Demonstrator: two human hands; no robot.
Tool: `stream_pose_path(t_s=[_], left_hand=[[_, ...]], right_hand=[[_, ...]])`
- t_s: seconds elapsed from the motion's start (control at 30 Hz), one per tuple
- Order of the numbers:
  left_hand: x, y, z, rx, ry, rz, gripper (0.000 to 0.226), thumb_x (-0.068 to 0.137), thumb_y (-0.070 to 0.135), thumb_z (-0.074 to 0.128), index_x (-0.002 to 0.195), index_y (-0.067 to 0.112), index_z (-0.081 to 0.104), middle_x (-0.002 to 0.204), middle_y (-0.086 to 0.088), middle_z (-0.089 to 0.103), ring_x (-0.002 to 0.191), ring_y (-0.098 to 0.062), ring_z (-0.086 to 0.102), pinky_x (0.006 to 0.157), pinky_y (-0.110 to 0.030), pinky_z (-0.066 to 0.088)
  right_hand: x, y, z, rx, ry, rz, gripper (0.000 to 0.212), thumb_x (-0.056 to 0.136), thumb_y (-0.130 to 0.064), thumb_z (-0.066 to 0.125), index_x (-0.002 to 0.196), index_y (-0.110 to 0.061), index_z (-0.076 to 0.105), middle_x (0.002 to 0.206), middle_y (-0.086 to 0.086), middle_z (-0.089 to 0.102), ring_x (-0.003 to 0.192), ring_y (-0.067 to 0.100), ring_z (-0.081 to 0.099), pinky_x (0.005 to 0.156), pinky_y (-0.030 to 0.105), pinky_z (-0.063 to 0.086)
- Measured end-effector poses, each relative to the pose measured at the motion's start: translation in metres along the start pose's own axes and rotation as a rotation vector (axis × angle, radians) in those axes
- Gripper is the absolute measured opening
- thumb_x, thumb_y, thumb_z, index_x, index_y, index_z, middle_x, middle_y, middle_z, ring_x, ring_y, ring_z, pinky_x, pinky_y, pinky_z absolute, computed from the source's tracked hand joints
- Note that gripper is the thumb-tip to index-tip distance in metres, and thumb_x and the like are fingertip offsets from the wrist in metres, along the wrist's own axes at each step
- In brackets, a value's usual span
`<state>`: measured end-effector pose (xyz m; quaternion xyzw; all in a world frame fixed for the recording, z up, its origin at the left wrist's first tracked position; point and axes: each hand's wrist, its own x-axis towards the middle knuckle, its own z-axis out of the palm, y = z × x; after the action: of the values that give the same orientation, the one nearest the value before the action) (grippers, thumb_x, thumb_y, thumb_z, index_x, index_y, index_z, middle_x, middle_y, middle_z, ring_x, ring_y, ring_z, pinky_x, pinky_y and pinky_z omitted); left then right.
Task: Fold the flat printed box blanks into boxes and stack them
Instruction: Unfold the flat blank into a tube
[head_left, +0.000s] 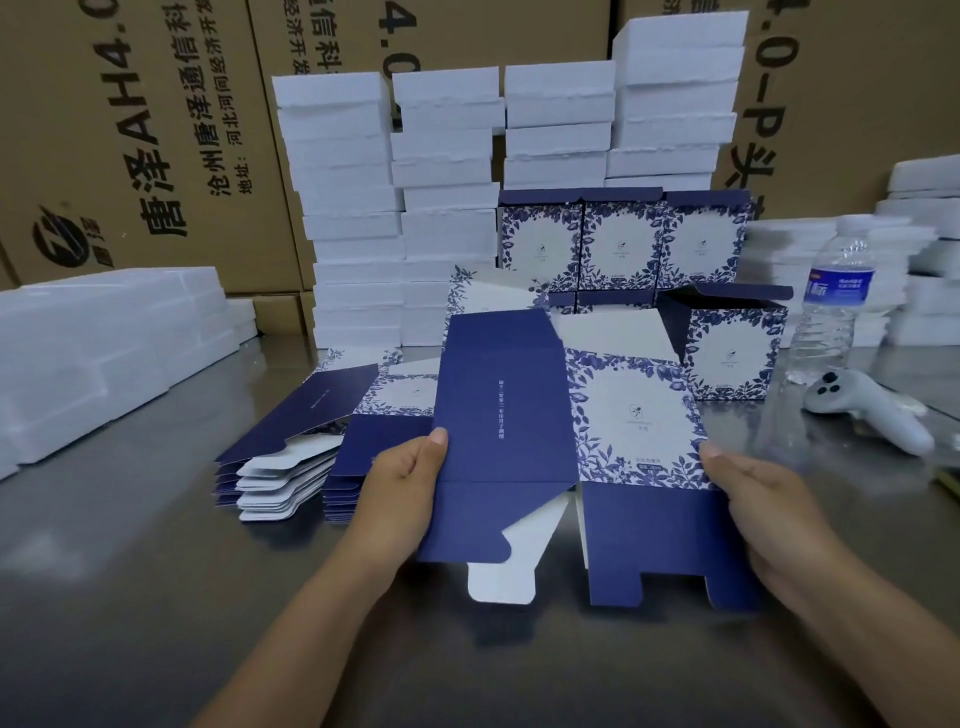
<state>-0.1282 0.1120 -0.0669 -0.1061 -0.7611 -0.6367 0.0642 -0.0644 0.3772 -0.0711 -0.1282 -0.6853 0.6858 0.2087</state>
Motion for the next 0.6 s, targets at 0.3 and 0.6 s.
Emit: stream_pose_path(t_s=[0.3, 0.6], left_hand=[[-0.0009, -0.0056, -0.0012, -0.025, -0.166, -0.046, 0.041, 0.099, 0.038, 0.044, 0.086, 0.01, 0.072, 0.087, -0.002, 0.076, 0.082, -0.021, 0.072, 0.078, -0.035, 0.054], [0.0001, 0.0003, 0.0, 0.002, 0.111, 0.067, 0.046, 0.1, 0.034, 0.04, 0.08, -0.006, 0.049, 0.074, -0.014, 0.051, 0.07, -0.018, 0.046, 0.066, -0.031, 0.04]], right_hand=[[0.0008, -0.003, -0.0041, -0.139, 0.162, -0.078, 0.052, 0.099, -0.027, 0.046, 0.104, 0.025, 0.047, 0.106, 0.041, 0.056, 0.083, 0.016, 0.047, 0.074, 0.027, 0.03], [-0.0016, -0.0004, 0.0021, -0.157, 0.04, -0.092, 0.037, 0.099, -0.024, 0.047, 0.078, -0.002, 0.069, 0.07, 0.003, 0.073, 0.059, 0.005, 0.062, 0.058, 0.014, 0.046]])
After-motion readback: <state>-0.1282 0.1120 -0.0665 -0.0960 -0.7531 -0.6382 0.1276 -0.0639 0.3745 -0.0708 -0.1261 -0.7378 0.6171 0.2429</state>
